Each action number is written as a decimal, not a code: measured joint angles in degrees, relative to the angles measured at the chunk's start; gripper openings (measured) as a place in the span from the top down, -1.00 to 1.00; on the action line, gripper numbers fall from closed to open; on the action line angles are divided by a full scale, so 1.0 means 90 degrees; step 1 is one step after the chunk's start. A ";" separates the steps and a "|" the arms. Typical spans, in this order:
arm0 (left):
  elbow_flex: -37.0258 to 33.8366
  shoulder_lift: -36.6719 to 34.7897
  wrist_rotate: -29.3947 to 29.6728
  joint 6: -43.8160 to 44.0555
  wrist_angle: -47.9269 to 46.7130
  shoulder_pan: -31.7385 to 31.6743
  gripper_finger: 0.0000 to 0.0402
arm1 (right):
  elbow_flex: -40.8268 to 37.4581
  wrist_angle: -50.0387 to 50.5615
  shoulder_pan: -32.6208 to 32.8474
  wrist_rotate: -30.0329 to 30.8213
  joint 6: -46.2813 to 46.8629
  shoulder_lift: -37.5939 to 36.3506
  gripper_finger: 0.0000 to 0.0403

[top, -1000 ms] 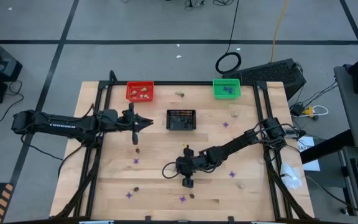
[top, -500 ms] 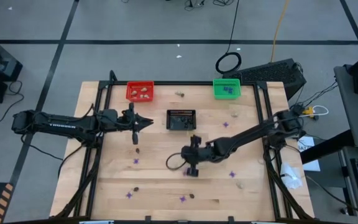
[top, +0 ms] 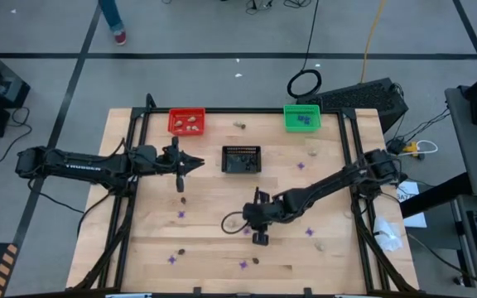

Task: Sort Halloween decoration
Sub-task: Put the violet spider toy into the green bin, then put the white skull toy into the orange bin

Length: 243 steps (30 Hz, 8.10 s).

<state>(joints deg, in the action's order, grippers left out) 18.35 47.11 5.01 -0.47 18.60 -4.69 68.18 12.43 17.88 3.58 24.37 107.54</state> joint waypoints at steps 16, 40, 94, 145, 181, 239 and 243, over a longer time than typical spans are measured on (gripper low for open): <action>0.0002 0.0000 -0.0004 0.0012 -0.0031 0.0000 0.82 | 0.0010 -0.0457 0.0024 -0.0250 0.0354 0.0539 0.19; 0.0002 0.0000 -0.0041 0.0012 -0.0070 0.0001 0.82 | 0.0034 -0.0523 0.0126 -0.0076 0.0546 0.0785 0.17; 0.0002 0.0001 -0.0034 0.0012 -0.0160 0.0000 0.82 | 0.1101 0.1496 0.0225 -0.0301 -0.0469 0.1029 0.01; 0.0002 0.0001 -0.0031 0.0177 -0.0174 0.0000 0.82 | 0.0664 0.4036 -0.5692 0.1548 -0.2235 -0.2167 1.00; 0.0002 0.0001 -0.0031 0.0134 -0.0174 0.0001 0.82 | -0.1307 0.1213 -0.8282 -0.0064 -0.2427 -0.1273 0.88; 0.0002 0.0002 -0.0167 0.0177 -0.0322 0.0001 0.82 | -0.3309 0.3797 -0.0431 0.0250 0.7669 -0.3462 0.22; 0.0002 0.0000 -0.0170 0.0177 -0.0322 0.0000 0.82 | -0.3376 0.3794 -0.0431 0.0237 0.7718 -0.3378 0.23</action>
<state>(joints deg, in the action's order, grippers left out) 18.37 47.11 3.49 1.13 15.70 -4.69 37.80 46.58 14.00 5.71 93.84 77.14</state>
